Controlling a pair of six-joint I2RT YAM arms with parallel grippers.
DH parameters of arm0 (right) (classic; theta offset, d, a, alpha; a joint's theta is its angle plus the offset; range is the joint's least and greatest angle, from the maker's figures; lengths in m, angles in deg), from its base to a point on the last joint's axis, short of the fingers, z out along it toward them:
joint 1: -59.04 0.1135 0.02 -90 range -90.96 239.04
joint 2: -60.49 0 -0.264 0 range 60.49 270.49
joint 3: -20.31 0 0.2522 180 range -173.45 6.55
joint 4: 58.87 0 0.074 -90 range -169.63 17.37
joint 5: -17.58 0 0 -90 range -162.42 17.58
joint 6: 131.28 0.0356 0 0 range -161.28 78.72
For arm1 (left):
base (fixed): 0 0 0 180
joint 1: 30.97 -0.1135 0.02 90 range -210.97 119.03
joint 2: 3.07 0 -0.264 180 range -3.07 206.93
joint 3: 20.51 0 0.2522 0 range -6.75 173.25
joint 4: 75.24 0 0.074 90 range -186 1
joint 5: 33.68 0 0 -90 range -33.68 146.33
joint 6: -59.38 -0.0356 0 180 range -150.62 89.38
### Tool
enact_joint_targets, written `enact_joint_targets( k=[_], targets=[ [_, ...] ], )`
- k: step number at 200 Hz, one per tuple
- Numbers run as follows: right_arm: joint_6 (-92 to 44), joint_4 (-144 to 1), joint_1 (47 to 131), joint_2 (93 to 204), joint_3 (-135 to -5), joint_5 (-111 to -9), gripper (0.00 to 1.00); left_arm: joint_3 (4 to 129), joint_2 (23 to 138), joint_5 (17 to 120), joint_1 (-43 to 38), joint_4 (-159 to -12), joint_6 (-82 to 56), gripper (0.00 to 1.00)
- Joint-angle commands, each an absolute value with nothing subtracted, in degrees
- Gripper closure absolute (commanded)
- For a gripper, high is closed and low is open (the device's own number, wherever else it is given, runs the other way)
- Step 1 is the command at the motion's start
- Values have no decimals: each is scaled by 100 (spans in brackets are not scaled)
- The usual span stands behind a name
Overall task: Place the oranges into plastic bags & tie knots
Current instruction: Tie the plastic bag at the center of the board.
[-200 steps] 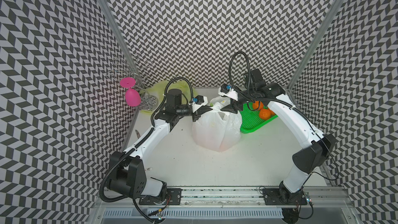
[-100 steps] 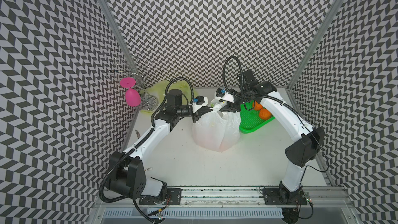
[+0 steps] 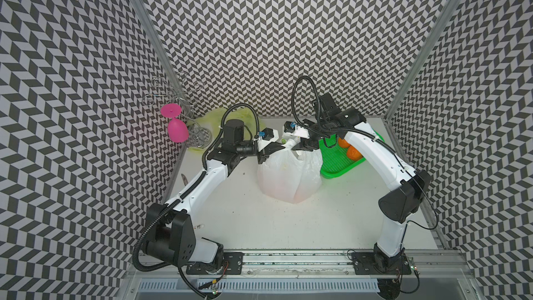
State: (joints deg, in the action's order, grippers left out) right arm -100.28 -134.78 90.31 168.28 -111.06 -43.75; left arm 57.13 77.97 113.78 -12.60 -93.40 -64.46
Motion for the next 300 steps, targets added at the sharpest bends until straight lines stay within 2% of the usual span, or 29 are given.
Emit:
enact_joint_targets(
  k=[1, 80, 135, 175, 226, 275, 300],
  targets=[
    [-10191, -13789, 9034, 16776, -11261, -4299, 33, 5887, 7678, 11406, -1207, -9376, -6595, 100],
    [-10202, -14258, 8866, 16811, -11643, -3754, 26, 5882, 7671, 11389, -1203, -9409, -6618, 100],
    [-10267, -14318, 8789, 16824, -11645, -3851, 27, 5892, 7649, 11378, -1192, -9431, -6613, 100],
    [-10363, -14411, 8793, 16892, -11646, -3956, 35, 5891, 7648, 11362, -1181, -9448, -6617, 100],
    [-10407, -14369, 8836, 16923, -11475, -4134, 54, 5898, 7640, 11352, -1177, -9455, -6635, 100],
    [-10412, -13994, 8979, 16815, -11041, -4459, 58, 5873, 7601, 11374, -1172, -9424, -6576, 100],
    [-10370, -13809, 9042, 16773, -10906, -4578, 66, 5864, 7577, 11380, -1176, -9410, -6553, 100]
  ],
)
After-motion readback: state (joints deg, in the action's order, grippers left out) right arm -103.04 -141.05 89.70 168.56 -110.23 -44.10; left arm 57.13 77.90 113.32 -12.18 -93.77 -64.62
